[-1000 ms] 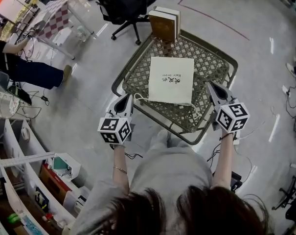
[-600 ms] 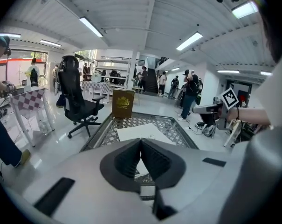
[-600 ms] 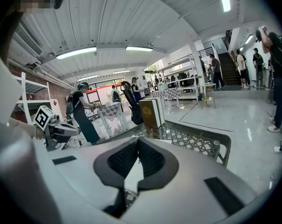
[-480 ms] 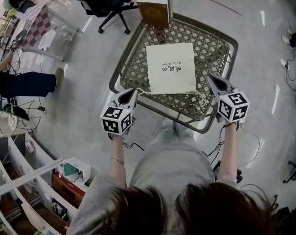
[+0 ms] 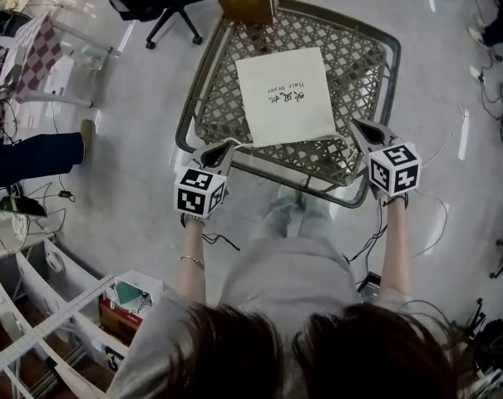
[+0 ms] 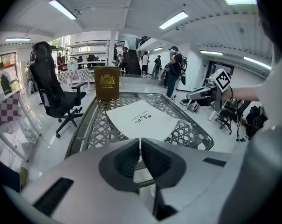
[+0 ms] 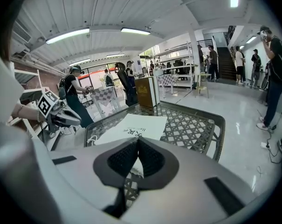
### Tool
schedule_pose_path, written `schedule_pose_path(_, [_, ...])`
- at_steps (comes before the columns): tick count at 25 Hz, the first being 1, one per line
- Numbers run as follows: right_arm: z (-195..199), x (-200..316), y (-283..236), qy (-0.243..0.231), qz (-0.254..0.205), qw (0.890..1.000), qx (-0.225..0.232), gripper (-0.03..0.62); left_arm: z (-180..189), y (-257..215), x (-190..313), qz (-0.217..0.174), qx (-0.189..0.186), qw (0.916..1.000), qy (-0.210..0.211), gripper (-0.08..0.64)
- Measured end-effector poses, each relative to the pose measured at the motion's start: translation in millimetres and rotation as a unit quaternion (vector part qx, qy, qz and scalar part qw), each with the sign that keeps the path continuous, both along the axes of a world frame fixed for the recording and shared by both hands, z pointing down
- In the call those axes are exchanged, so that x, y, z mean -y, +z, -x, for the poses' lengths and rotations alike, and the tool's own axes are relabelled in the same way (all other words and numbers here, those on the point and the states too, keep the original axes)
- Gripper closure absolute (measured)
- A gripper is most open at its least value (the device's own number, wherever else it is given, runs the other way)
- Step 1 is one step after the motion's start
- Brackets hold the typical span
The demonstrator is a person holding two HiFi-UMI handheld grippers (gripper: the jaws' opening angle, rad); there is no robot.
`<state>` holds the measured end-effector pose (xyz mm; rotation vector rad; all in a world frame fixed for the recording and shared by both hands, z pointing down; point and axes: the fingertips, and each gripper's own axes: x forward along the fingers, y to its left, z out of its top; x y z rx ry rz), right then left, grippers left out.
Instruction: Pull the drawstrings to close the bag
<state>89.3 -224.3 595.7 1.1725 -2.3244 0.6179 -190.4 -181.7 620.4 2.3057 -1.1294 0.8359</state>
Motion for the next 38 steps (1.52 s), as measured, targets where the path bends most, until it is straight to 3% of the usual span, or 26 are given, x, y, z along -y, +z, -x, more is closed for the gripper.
schedule_pose_path(5, [-2,-5,20,0.001,0.016,1.000,-0.015,0.569,-4,21,-2,0.017,0.010,0.9996,0.020,0.534])
schedule_pose_path(9, [1,-9,39,-0.027,0.035,0.998,-0.034,0.569,-4,34,-2,0.026,0.026,0.9986,0.039,0.532])
schedule_pose_path(13, [2,-13,58,-0.065,0.061,0.994,-0.058,0.560,-7,43,-1,0.035,0.035,0.9971,0.058,0.459])
schedule_pose_path(16, [3,-16,73,-0.090,0.081,0.990,-0.074,0.468,-9,53,0,0.041,0.053,0.9937,0.089,0.457])
schedule_pose_path(21, [-1,-23,97,-0.150,0.111,0.975,-0.118,0.428,-17,70,3,0.049,0.078,0.9862,0.137,0.432])
schedule_pose_path(25, [0,-28,114,-0.213,0.132,0.955,-0.159,0.419,-21,83,4,0.058,0.109,0.9756,0.181,0.411])
schedule_pose_path(29, [2,-29,125,-0.251,0.146,0.939,-0.184,0.416,-24,94,8,0.063,0.124,0.9706,0.197,0.411])
schedule_pose_path(34, [5,-30,131,-0.265,0.159,0.933,-0.187,0.417,-28,107,7,0.073,0.131,0.9643,0.218,0.413])
schedule_pose_path(38, [7,-30,137,-0.272,0.162,0.929,-0.189,0.417,-29,117,0,0.096,0.144,0.9540,0.245,0.422])
